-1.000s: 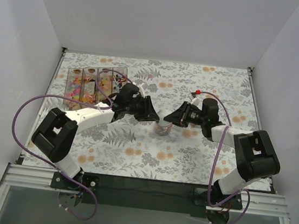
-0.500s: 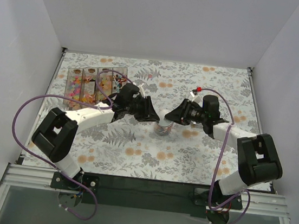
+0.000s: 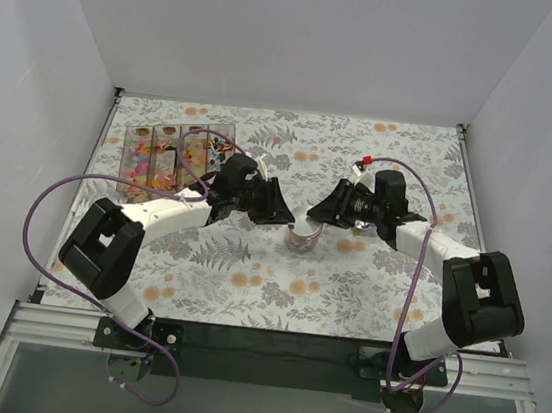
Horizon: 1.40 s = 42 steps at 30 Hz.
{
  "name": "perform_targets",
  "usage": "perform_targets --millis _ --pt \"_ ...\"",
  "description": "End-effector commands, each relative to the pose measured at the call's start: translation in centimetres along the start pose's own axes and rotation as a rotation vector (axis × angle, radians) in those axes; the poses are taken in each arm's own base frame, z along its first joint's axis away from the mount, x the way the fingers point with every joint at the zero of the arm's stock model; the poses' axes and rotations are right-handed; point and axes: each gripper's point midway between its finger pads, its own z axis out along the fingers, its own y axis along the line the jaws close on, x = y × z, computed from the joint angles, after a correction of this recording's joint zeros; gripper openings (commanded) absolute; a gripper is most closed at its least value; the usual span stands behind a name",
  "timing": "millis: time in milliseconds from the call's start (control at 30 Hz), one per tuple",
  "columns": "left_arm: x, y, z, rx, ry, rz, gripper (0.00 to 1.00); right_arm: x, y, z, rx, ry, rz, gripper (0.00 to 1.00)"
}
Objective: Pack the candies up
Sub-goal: Close the bottle lid on the packing bottle.
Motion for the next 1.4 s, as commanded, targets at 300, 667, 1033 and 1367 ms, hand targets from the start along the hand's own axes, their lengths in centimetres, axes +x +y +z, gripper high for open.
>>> perform_targets --millis 300,667,1033,1367 --pt "-0.3 -1.1 0.2 0.026 0.006 0.009 0.31 -1.4 -0.1 -0.9 0.077 -0.024 -0.101 0.49" --pt "-0.1 -1.3 0.1 0.037 0.016 0.0 0.31 -1.6 1.0 -0.4 0.071 -0.022 -0.137 0.49" --pt "0.3 -2.0 0.2 0.057 0.037 0.003 0.29 -2.2 1.4 -0.7 0.093 -0.037 -0.165 0.47" --pt "0.5 -2.1 0.5 0.056 0.045 0.004 0.28 -2.9 1.7 -1.1 0.115 -0.053 -0.201 0.48"
